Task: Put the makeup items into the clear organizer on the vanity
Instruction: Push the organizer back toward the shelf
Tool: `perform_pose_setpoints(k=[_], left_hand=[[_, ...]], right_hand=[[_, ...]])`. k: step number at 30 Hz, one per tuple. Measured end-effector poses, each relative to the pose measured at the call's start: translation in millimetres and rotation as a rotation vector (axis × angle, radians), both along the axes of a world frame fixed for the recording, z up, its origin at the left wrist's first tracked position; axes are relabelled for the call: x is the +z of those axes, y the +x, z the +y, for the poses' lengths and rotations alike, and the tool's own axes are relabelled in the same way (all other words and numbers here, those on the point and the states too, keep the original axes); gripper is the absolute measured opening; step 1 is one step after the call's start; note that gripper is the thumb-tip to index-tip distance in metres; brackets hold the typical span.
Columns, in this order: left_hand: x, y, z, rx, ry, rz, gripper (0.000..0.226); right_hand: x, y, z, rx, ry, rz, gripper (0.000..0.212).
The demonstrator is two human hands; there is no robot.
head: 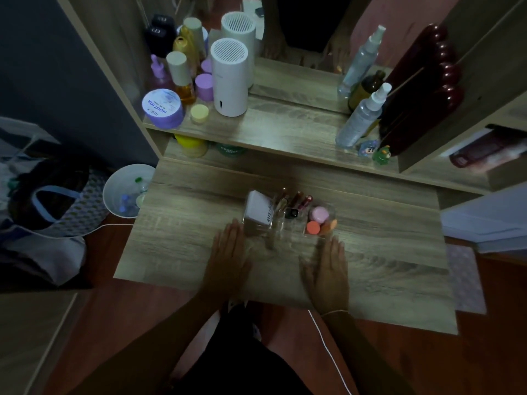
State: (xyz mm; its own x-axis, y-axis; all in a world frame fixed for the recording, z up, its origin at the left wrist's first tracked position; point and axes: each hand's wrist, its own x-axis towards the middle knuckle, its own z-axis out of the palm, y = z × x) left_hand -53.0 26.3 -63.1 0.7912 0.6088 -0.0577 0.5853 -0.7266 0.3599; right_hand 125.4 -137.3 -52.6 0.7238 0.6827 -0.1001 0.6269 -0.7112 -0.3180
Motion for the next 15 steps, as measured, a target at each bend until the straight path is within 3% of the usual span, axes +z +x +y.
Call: perform_pose_setpoints(k=[9,15], left_hand=[[-1.7,8.5,10.7,0.025,-0.06,0.102,0.081],[-3.4,8.2,13.9,0.002,-0.065,0.153,0.079]], right_hand=[[-0.7,2.9,10.9,-0.008,-0.113,0.029,0.089],[-1.5,4.7,7.5,0.036,-0.153,0.02,0.085]])
